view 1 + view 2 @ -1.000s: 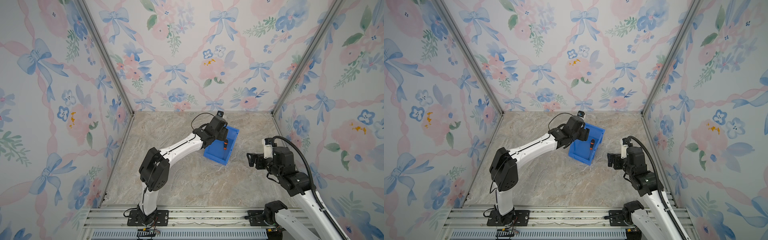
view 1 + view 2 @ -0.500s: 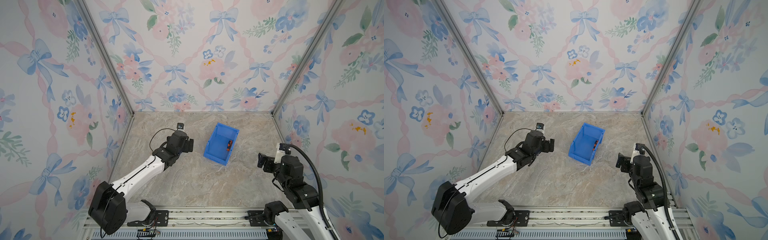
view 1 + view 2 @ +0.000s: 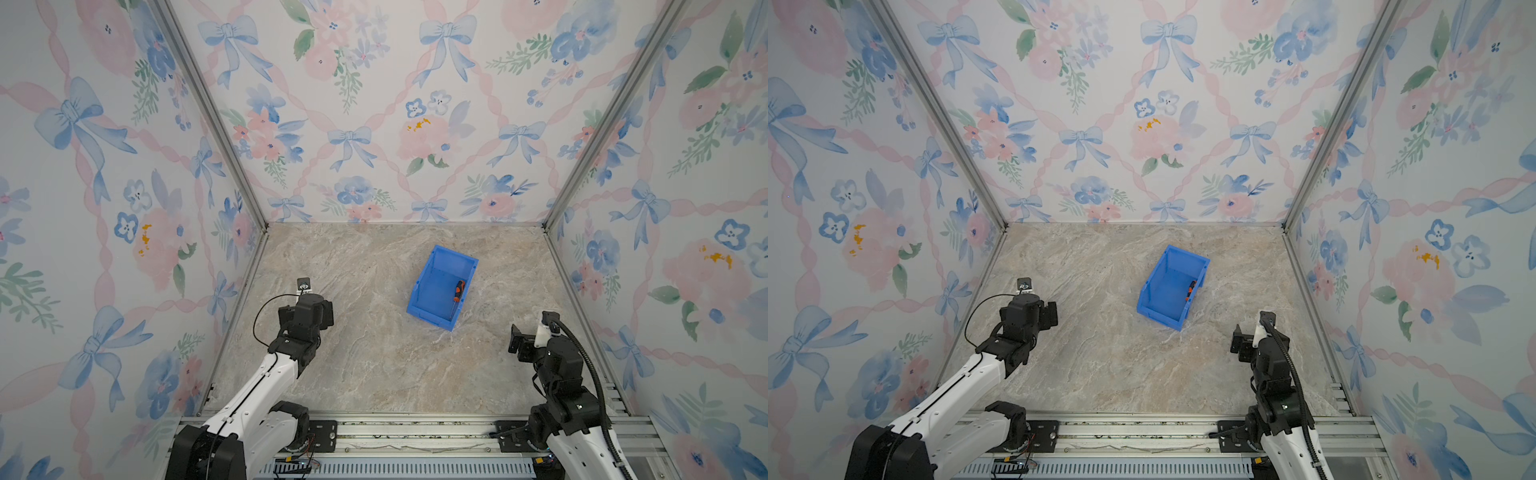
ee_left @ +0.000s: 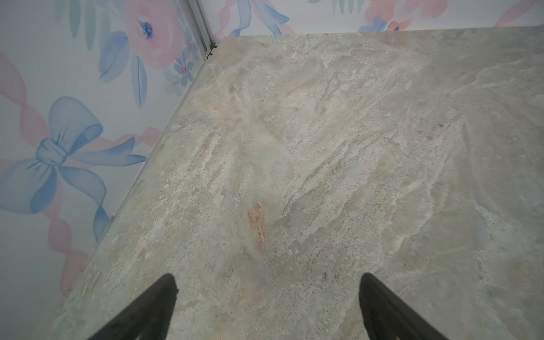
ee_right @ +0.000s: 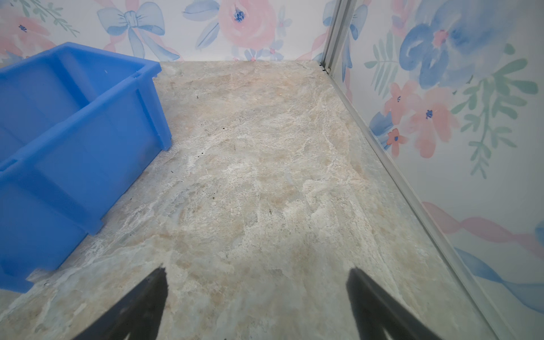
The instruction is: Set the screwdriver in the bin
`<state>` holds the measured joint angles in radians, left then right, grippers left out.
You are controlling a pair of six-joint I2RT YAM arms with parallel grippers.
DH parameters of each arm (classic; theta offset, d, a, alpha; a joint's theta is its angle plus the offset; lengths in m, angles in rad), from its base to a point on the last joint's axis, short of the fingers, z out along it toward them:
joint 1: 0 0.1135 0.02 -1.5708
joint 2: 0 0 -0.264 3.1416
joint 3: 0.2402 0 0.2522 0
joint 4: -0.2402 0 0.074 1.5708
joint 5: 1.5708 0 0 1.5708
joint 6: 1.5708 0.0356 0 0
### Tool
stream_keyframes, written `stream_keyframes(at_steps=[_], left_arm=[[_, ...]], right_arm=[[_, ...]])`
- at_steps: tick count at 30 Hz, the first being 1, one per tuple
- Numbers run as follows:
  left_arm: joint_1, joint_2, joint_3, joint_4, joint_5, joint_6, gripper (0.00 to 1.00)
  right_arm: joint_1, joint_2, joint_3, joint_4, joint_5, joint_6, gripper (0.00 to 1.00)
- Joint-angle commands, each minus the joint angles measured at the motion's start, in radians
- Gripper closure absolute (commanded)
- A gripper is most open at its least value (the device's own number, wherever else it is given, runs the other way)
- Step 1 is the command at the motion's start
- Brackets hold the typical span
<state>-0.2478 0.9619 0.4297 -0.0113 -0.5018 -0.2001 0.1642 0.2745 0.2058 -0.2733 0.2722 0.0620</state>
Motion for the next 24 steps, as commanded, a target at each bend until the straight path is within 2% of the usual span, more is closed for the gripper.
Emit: stream_keyframes(at_steps=[1,4,6,8,14,19,24], left_arm=[[0.001,-0.093,-0.128,0.244,0.01,0.147,0.03],[0.025,-0.199,-0.277,0.409,0.042,0.233,0.02],[0.078,-0.223,-0.299,0.384,0.102,0.205,0.03],[0.083,-0.223,-0.305,0.375,0.109,0.203,0.03],[0.085,-0.179,-0.319,0.404,0.17,0.12,0.02],[0.109,-0.099,-0.31,0.494,0.185,0.14,0.03],[0.117,0.002,-0.3,0.619,0.188,0.155,0.03]], right_arm=[[-0.009,0.031,-0.025,0.112,-0.032,-0.055,0.03],[-0.009,0.107,-0.023,0.148,-0.033,-0.059,0.03],[-0.009,0.155,-0.016,0.168,-0.034,-0.059,0.03],[-0.009,0.194,-0.008,0.182,-0.043,-0.062,0.03],[-0.009,0.272,0.008,0.212,-0.045,-0.06,0.03],[-0.01,0.364,0.032,0.242,-0.021,-0.051,0.03],[-0.015,0.483,0.033,0.395,-0.04,-0.071,0.03]])
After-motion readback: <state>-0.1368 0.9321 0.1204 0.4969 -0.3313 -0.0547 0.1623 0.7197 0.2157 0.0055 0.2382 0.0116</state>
